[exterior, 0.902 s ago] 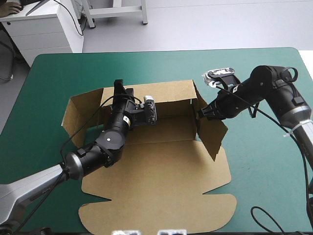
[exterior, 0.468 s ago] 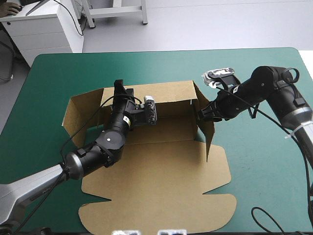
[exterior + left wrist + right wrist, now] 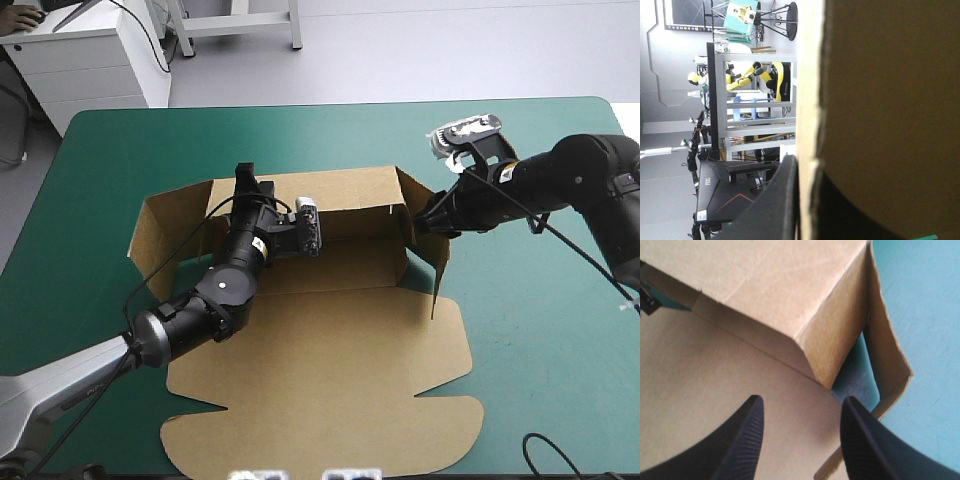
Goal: Fold the box
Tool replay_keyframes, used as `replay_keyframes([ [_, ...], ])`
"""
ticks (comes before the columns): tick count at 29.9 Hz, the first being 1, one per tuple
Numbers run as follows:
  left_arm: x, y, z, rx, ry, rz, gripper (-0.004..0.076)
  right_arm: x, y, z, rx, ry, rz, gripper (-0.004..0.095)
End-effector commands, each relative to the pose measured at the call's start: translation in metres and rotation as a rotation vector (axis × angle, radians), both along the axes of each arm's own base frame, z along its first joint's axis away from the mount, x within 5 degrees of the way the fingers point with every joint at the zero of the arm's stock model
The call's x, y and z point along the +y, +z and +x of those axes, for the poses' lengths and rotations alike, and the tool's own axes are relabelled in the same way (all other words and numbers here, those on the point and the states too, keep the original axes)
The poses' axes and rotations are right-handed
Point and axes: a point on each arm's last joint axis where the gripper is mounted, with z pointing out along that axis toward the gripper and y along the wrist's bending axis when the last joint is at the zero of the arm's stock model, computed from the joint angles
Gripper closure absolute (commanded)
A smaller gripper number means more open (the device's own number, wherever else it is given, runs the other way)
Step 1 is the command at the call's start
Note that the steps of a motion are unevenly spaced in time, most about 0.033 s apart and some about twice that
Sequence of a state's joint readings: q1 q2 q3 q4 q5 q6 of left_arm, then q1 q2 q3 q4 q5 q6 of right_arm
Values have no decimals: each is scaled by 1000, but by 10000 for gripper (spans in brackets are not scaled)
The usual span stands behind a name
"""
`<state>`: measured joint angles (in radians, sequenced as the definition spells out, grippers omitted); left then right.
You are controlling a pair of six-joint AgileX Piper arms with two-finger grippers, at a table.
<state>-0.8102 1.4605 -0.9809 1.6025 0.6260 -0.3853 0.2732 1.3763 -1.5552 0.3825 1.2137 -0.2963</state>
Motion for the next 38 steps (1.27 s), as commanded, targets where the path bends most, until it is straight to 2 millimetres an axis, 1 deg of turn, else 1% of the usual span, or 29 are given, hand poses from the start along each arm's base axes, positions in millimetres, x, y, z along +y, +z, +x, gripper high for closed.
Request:
replay_keyframes([
  [1,6,24,-3,-84,17,-21,731,-1,31,-2,-187,-34,78,597],
  [2,6,24,-3,-84,17,-21,731,-1,33,1,-215,-46,89,649],
  [6,6,24,-3,-84,17,-21,731,-3,46,12,-348,-98,107,923],
  [12,6,23,-3,-79,18,-26,731,-5,56,34,-398,-181,89,922],
  [15,6,23,-3,-80,17,-24,731,-4,58,50,-416,-205,61,922],
  [16,6,23,-3,-80,17,-24,731,-3,56,59,-408,-219,56,922],
  [18,6,23,-3,-80,17,-24,731,-2,54,71,-406,-244,45,922],
  [21,6,23,-3,-80,18,-27,731,3,46,92,-377,-261,37,922],
  [23,6,23,-3,-80,18,-27,731,7,34,107,-337,-260,25,922],
  [28,6,23,-3,-80,19,-27,731,14,8,131,-217,-269,1,922],
  [33,7,23,-3,-82,23,-26,731,18,-17,140,-93,-248,-40,922],
  [38,7,23,-3,-82,28,-31,731,19,-25,138,-27,-235,-66,922],
])
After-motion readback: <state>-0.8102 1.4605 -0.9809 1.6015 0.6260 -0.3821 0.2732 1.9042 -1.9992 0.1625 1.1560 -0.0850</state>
